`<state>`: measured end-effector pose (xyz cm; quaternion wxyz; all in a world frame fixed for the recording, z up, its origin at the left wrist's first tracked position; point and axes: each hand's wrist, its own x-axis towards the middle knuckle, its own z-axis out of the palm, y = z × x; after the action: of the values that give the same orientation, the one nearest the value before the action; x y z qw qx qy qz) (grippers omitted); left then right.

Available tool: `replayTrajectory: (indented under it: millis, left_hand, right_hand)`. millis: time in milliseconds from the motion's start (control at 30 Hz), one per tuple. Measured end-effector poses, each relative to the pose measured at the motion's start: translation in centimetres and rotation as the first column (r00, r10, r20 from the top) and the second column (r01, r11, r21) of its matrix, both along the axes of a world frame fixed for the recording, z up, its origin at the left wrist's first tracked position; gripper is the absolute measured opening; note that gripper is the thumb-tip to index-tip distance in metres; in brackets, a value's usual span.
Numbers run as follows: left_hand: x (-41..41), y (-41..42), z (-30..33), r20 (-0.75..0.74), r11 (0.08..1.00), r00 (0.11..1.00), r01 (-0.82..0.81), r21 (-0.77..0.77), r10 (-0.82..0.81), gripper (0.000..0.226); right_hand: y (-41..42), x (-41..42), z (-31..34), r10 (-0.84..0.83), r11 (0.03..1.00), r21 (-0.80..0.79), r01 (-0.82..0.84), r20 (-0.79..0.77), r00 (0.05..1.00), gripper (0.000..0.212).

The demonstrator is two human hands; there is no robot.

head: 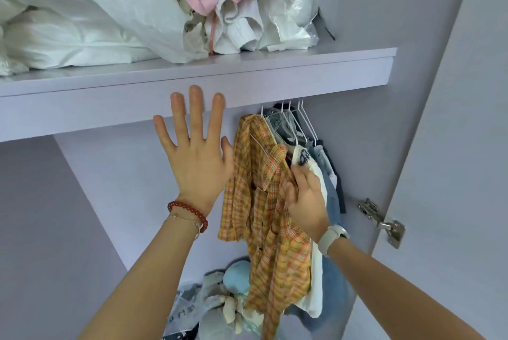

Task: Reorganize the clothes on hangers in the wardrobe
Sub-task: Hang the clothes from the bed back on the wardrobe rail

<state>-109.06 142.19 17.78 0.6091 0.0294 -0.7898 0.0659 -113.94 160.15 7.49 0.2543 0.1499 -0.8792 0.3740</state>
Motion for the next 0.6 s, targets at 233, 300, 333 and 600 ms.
replayTrajectory:
  millis: [233, 300, 333, 600]
  left_hand:
    - [3.8, 5.9, -9.9, 0.345, 0.885, 0.845, 0.275, 0.376, -0.409, 0.055]
    - [5.0, 8.1, -13.7, 0.495, 0.856, 0.712, 0.313, 0.41, -0.498, 0.052]
    - [5.7, 9.3, -15.5, 0.554, 0.839, 0.635, 0.34, 0.425, -0.538, 0.05]
    - [17.1, 23.0, -26.4, 0.811, 0.647, -0.058, 0.571, 0.506, -0.583, 0.046]
  right_hand:
    - [6.6, 8.3, -4.0, -0.131, 0.967, 0.212, 0.142, -0.067, 0.989, 0.041]
    - [9.3, 11.8, -6.3, -0.217, 0.95, 0.233, 0.208, 0.013, 0.976, 0.042]
    - [10.7, 13.8, -7.5, -0.27, 0.939, 0.237, 0.249, 0.06, 0.961, 0.041]
    - [21.4, 33.7, -15.6, -0.686, 0.722, 0.297, 0.625, 0.421, 0.593, 0.041]
